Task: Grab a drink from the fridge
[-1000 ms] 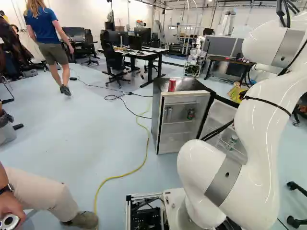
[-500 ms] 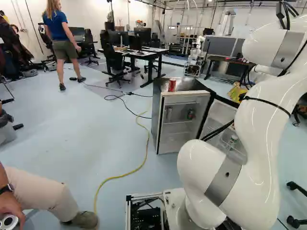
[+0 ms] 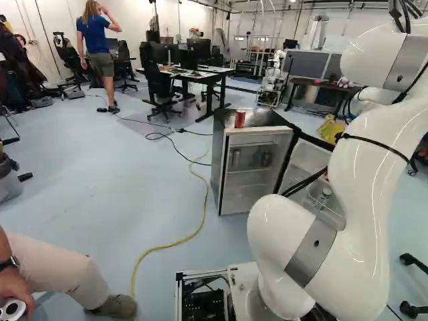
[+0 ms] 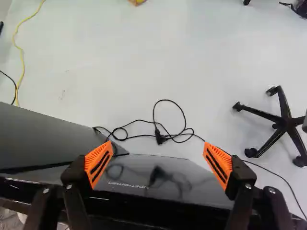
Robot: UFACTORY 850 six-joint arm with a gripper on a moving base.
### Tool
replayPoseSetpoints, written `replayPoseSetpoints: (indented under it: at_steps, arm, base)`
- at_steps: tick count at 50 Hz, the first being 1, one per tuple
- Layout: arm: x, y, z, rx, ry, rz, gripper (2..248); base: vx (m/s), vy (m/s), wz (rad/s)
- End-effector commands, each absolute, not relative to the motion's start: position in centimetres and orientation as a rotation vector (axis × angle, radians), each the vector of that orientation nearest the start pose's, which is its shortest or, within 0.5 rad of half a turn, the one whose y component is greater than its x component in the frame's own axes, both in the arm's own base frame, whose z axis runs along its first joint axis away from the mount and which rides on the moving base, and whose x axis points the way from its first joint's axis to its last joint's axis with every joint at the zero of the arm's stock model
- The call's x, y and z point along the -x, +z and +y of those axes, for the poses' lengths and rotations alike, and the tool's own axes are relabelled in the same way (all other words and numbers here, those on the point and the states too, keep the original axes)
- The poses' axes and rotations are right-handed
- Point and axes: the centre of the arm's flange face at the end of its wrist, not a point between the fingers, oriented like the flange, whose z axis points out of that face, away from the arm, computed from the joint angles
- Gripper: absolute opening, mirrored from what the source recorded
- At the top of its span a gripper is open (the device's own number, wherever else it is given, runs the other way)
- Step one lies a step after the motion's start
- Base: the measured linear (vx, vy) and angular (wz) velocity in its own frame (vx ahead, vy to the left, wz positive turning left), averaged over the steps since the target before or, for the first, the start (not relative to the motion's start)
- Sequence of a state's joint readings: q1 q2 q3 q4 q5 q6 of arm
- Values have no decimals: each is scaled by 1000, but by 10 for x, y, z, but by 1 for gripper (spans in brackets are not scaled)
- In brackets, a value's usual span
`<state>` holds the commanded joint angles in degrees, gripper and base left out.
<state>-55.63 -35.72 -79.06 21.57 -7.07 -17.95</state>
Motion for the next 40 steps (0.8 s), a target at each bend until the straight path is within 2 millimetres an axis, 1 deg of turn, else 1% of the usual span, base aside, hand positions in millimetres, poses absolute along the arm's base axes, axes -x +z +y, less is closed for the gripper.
replayPoseSetpoints:
  at_steps: [40]
  arm:
    - [-347, 407, -538, 2809, -955, 1631, 247]
  base:
    - [0, 0, 0]
